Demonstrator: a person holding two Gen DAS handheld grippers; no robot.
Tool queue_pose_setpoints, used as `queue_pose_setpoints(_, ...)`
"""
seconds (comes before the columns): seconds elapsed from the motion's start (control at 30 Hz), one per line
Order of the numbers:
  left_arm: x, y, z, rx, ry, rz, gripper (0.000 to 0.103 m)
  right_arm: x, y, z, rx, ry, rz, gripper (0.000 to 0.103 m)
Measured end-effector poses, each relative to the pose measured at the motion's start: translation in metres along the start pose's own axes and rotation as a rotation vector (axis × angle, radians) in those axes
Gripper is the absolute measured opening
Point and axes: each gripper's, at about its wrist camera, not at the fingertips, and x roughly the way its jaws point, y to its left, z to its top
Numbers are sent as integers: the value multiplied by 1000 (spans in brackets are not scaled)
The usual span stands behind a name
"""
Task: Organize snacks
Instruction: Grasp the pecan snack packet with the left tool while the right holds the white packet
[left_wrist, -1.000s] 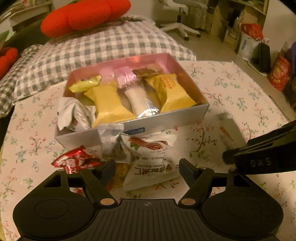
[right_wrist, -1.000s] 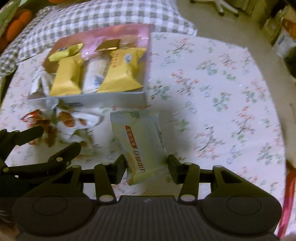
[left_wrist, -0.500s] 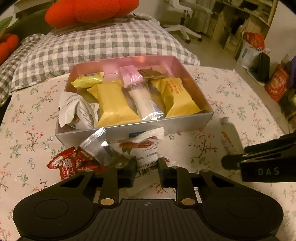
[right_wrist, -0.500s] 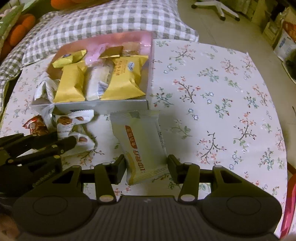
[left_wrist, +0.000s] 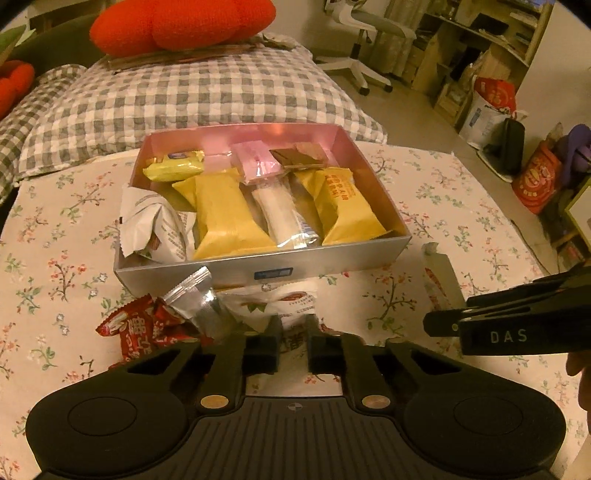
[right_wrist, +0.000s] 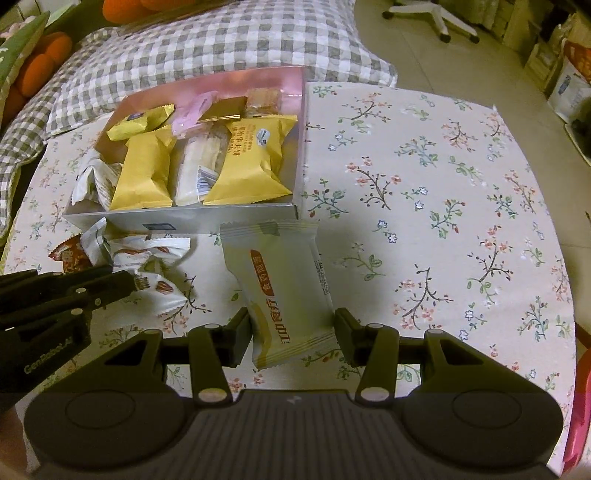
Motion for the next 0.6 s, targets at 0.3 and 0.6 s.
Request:
queue_pose_setpoints(0.3,8,0,-4,-36,24,20,10,-1,0,-1,11,-1,5,45)
queue_pose_setpoints(0.6,22,-8,-5,-102,43,32,82,-1,0,-1,24,-3,-16,45)
